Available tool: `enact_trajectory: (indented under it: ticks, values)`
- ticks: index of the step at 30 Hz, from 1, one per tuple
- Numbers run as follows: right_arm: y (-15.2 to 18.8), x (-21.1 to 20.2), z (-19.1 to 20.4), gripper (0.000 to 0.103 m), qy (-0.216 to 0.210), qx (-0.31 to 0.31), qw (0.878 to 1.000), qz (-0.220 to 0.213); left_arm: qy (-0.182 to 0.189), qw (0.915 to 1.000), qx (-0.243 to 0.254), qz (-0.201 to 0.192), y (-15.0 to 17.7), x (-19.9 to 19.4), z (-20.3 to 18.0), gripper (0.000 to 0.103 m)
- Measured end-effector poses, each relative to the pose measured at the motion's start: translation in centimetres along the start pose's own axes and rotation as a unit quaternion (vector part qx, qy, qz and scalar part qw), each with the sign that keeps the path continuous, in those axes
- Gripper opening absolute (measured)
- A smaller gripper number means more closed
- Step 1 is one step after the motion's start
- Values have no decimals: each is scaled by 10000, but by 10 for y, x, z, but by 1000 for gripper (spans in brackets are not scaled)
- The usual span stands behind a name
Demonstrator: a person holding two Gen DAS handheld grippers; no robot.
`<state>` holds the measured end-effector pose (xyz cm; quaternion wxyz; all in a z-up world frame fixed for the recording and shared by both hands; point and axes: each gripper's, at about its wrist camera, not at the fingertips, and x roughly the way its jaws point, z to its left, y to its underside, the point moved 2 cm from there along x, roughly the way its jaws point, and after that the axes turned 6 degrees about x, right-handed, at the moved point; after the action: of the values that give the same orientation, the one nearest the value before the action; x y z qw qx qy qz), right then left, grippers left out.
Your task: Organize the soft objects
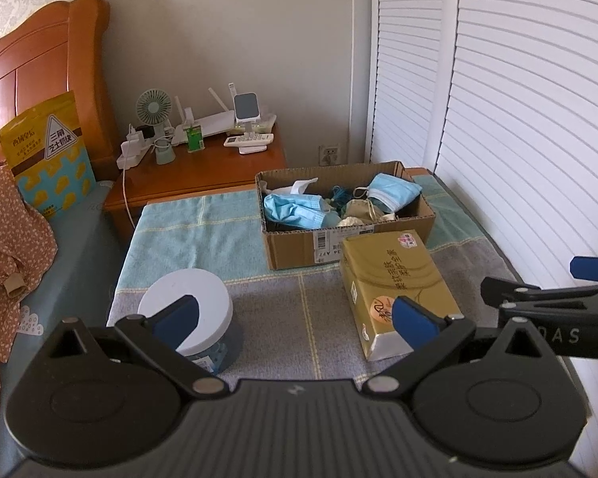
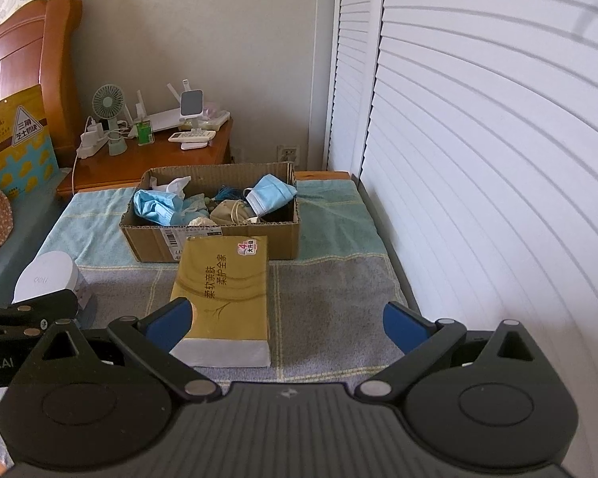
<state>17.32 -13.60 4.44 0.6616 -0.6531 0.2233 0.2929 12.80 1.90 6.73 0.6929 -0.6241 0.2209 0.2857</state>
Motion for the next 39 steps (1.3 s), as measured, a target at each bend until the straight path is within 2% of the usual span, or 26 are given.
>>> enact_trajectory:
  ticks: [39]
  values:
    - [1,-2,-2,103,-16,12,10000,-38,33,10000,-7,49,4,-1,-4,102]
